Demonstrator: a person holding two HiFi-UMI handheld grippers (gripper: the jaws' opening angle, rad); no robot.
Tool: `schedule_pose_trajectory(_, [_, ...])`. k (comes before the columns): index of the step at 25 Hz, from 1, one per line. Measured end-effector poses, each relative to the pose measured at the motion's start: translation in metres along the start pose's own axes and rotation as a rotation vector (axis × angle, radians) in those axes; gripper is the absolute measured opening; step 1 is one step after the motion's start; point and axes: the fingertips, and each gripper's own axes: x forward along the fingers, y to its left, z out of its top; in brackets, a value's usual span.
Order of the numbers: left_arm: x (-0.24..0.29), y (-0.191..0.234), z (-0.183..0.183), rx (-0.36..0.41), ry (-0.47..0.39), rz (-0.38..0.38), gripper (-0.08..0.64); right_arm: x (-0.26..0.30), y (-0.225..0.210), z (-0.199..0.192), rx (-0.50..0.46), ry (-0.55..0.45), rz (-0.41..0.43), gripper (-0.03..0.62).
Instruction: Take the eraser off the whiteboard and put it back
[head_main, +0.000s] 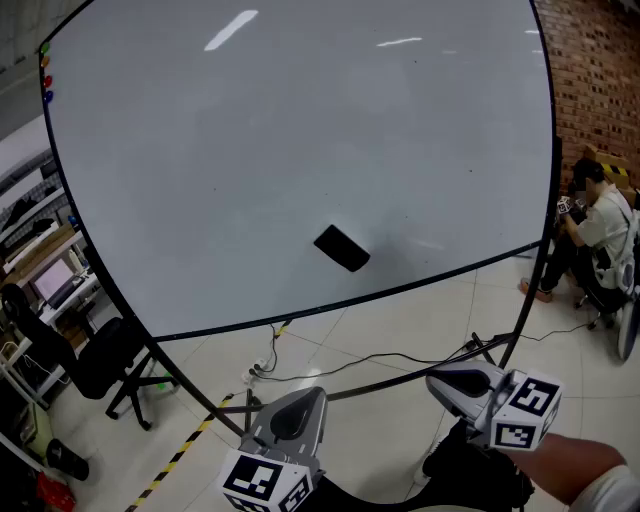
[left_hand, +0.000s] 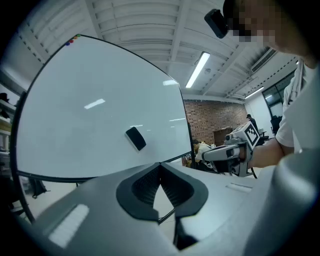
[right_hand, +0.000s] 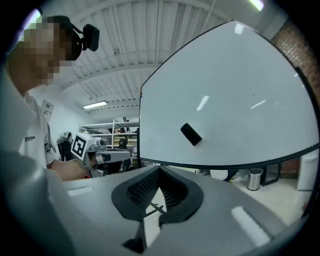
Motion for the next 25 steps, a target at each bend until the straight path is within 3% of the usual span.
schedule_pose_trajectory(7, [0.002, -0.004, 0.003, 0.03, -0.001, 0.002, 0.017, 0.0, -0.001, 0.005, -0.003, -0.015, -0.009, 0.002])
schedule_pose_trajectory(16, [0.012, 0.022, 0.05, 0.073, -0.065, 0.061, 0.017, 0.02, -0.007, 0.036, -0.033, -0.063, 0.001, 0.002])
schedule_pose_trajectory(21, [0.04, 0.044, 0.041, 0.06, -0.054, 0.069, 0.017, 0.042, -0.036, 0.068, -0.126, -0.101, -0.043, 0.002])
schedule_pose_trajectory(25, [0.055, 0.064, 0.041, 0.103, -0.028, 0.103, 0.017, 0.069, -0.073, 0.077, -0.105, -0.077, -0.083, 0.002])
